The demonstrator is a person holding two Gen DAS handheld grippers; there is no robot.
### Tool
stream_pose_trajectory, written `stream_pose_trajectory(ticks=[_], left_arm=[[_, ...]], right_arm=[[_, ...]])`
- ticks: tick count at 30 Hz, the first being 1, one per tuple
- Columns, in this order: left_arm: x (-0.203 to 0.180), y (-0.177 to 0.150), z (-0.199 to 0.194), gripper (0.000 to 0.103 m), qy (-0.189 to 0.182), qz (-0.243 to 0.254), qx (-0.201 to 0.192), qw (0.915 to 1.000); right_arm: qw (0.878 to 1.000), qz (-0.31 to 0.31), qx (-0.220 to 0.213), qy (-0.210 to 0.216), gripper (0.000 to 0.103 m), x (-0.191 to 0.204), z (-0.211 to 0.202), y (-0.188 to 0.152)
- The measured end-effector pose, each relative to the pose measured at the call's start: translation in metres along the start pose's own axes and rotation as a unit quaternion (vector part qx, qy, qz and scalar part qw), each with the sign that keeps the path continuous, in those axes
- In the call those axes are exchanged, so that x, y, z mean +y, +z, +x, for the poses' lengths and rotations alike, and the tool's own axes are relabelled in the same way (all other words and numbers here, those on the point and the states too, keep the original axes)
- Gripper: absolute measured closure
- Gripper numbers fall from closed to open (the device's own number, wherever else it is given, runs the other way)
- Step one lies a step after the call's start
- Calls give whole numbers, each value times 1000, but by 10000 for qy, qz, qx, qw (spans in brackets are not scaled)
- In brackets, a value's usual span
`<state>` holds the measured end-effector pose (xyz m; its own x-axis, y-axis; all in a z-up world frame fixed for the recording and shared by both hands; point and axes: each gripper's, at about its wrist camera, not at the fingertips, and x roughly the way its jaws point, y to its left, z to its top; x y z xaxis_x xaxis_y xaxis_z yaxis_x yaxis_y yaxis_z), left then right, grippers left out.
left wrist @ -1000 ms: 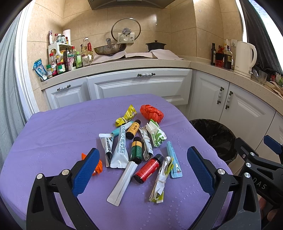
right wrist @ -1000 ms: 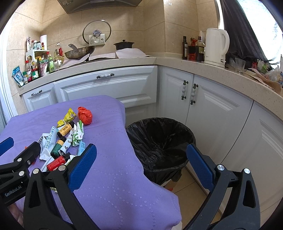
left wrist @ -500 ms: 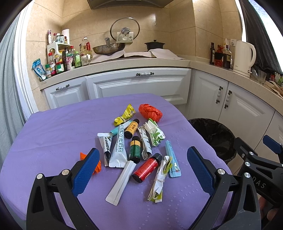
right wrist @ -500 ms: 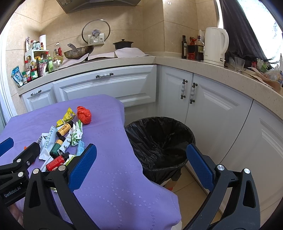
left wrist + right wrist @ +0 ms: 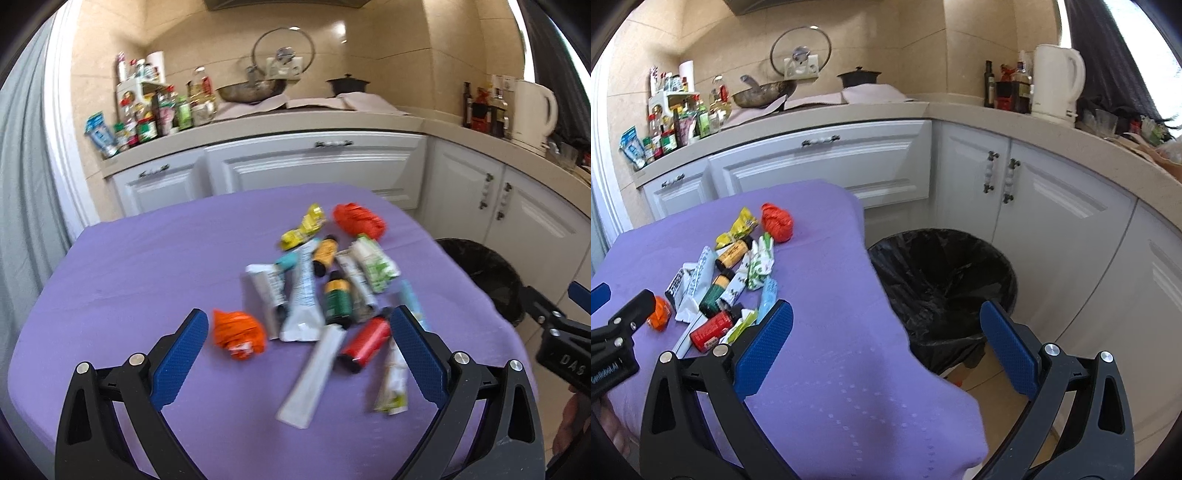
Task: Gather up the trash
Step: 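Grasp the white tube with the left gripper while the right gripper grasps a green-white wrapper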
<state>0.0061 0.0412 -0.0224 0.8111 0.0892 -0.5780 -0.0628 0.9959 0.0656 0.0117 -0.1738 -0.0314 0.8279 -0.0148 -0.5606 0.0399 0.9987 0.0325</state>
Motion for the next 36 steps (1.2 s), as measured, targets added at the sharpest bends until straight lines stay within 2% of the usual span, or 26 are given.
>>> stream_pose_trajectory(ticks=[2,4,8,10,23,32,33,36], left_arm=[[11,-1,3,11,41,-60,63,10000],[19,-3,7,38,-7,-66,144,9999],[33,-13,18,38,-195,-295,505,9981],[34,-15,18,38,-179,-254,523,9981],[7,-23,23,38,-325,281,523,9977],[2,-36,38,68,-599,429,850,9937],[2,-38,39,74,-630,419,869,9933],[5,-41,39,76,-754,335,877,9927]], right_arm=[[10000,-34,35,40,5,5,2,-1],[9999,-82,81,74,12,9,4,-2],[9995,-112,266,154,17,13,12,-3],[9993,-124,320,161,24,15,15,-5],[9982,-3,522,284,29,7,24,-11],[9978,8,541,377,29,7,24,-13],[9978,1,544,391,29,8,24,-14],[9976,-30,553,405,29,12,24,-15]])
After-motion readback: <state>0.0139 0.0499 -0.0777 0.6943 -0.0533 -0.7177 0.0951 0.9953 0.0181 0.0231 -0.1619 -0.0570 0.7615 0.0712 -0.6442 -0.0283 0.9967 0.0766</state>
